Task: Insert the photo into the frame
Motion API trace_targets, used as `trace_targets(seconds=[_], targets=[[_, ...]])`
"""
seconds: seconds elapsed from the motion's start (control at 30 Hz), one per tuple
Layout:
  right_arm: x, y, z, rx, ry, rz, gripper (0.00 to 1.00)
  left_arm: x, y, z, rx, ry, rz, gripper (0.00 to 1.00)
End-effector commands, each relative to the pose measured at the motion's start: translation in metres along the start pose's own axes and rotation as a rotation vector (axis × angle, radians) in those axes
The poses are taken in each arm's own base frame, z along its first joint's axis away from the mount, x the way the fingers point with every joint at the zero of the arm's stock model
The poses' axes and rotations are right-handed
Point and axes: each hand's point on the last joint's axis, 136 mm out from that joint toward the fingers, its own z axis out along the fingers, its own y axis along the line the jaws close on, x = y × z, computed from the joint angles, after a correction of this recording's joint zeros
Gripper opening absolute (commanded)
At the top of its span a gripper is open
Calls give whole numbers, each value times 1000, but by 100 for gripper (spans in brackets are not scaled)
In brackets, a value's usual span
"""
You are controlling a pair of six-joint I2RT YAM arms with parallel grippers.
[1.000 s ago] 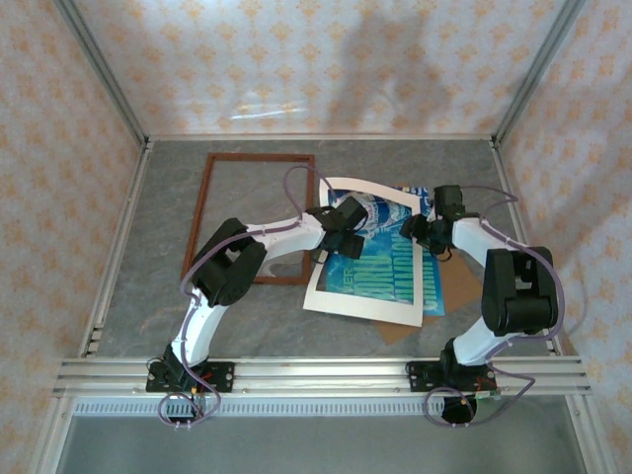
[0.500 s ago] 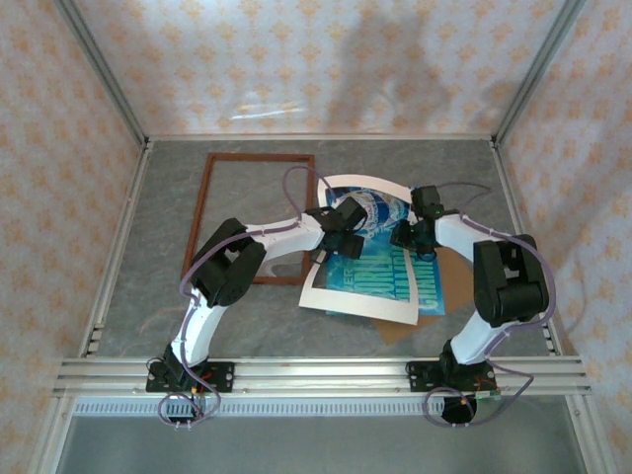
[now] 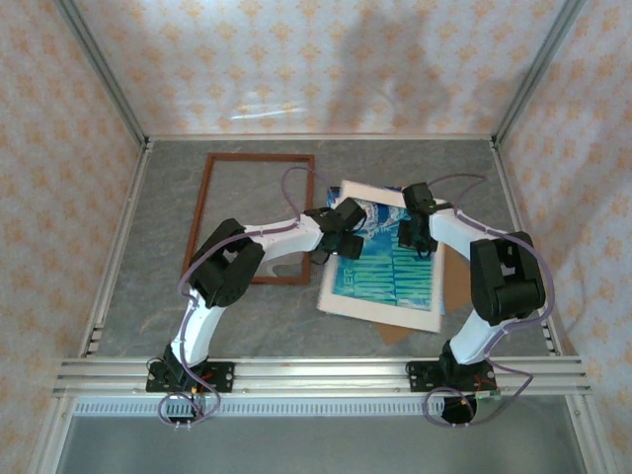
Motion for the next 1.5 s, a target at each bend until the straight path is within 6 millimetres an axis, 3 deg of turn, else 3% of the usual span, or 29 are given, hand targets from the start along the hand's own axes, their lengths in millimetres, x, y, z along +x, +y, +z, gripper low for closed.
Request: trace_targets(seconds=[0.0,0.27,0.4,0.53,0.77,0.9,1.03,1.47], targets=[[-8,-14,-12,90,-28,-12,16,-7,0,-20,23,-34,-15,88],[-8,-16,-13,97,-33,2,17,-14,4,-34,56,-65,-41,89],[-20,-32,-19,105,-73,92,33,-12,0,-29,53,-47,-18,87],[-42,-60,-19,48,-127,283,58,-12,-8,-29,61,-47,7,86],[-89,-90,0,-51,-144,464,73,-11,-30,-29,120,-57,51,85],[-110,-87,13,-127,-109,474,75,-6,-38,-21,153,-32,60,85],[-114,-80,25,-151,-64,471,75,-5,-38,-11,146,-18,58,85],[-90,-74,52,-177,51,468,75,9,-31,5,116,18,49,84]])
